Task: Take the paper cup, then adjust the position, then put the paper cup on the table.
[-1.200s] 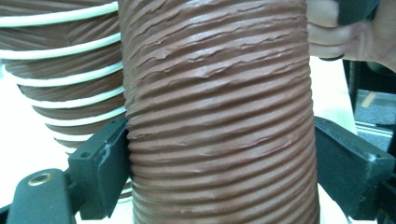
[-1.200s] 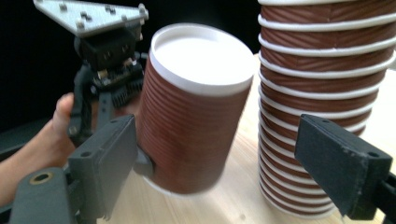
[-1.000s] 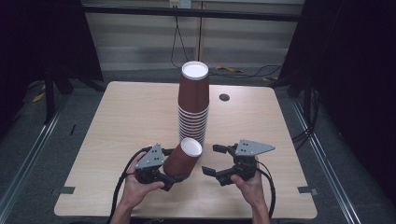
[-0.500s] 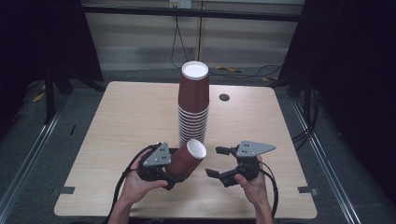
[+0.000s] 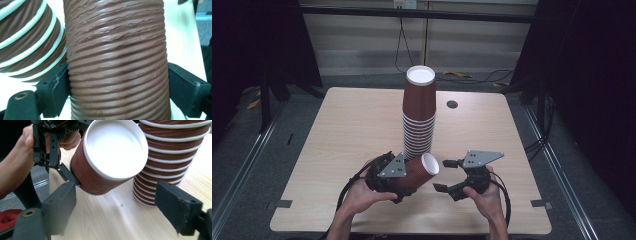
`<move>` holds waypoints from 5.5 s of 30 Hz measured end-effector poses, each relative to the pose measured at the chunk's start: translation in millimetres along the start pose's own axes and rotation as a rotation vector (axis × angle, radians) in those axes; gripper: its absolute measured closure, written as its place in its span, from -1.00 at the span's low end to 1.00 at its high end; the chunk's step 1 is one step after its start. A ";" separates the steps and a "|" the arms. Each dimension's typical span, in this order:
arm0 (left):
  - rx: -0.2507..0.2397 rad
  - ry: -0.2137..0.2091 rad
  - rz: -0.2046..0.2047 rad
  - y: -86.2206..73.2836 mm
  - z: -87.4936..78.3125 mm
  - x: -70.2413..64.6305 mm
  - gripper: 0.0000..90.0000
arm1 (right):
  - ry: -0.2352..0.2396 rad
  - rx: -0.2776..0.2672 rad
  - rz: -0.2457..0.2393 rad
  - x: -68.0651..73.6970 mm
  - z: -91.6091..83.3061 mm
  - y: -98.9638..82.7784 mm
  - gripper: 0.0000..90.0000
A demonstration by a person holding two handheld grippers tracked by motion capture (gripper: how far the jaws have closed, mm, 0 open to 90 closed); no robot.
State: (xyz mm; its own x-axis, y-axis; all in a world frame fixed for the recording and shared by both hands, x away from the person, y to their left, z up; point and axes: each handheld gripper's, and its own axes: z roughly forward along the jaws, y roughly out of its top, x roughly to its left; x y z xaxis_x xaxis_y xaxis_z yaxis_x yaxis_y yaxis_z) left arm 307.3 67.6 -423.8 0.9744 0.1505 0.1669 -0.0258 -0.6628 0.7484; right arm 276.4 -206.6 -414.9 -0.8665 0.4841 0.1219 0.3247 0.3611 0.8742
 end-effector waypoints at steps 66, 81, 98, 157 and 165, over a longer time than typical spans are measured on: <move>0.168 -0.136 0.124 4.6 30.2 -12.4 -0.74 | 0.181 0.393 -0.103 -1.5 49.4 12.8 -0.51; -0.073 -0.162 0.035 -3.5 12.4 0.0 -0.65 | 0.144 0.364 -0.114 1.3 43.9 14.9 -0.50; -0.258 -0.078 -0.094 -19.0 -11.0 4.1 -0.65 | 0.087 0.257 -0.032 -9.7 29.9 1.9 -0.51; -0.510 -0.037 -0.245 -58.3 -14.3 -7.1 -0.66 | 0.209 -0.110 0.041 -13.4 25.1 -22.7 -0.51; -0.512 -0.056 -0.249 -58.7 -10.2 -5.1 -0.69 | 0.227 -0.141 0.036 -12.6 24.4 -21.5 -0.50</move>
State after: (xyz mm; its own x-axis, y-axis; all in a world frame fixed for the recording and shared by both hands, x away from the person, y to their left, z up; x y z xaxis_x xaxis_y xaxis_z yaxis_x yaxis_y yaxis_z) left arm 301.5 113.2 -462.0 0.9749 0.2085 -0.0783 0.1150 -0.1703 0.9787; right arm 289.7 -201.0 -446.7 -0.9232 0.2979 0.2429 0.3151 0.2245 0.9221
